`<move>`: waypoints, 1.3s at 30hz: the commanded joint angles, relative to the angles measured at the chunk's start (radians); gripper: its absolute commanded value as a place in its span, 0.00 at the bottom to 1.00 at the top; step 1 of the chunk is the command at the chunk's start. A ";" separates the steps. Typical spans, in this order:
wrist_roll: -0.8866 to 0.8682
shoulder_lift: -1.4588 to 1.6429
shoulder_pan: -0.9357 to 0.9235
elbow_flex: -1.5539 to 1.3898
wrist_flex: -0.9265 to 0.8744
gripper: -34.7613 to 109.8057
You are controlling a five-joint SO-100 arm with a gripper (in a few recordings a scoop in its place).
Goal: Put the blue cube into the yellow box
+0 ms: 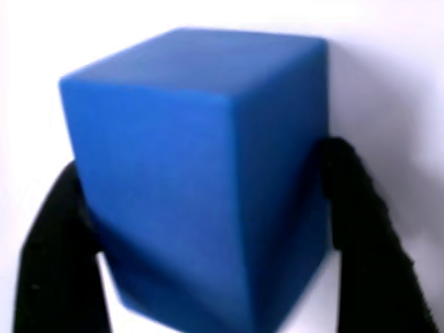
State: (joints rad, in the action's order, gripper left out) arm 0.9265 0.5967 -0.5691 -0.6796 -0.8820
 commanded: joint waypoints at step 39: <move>0.190 0.756 -0.002 -0.238 -0.187 0.34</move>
State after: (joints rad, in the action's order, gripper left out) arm 1.0677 0.9710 -0.5660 -0.9004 -1.0324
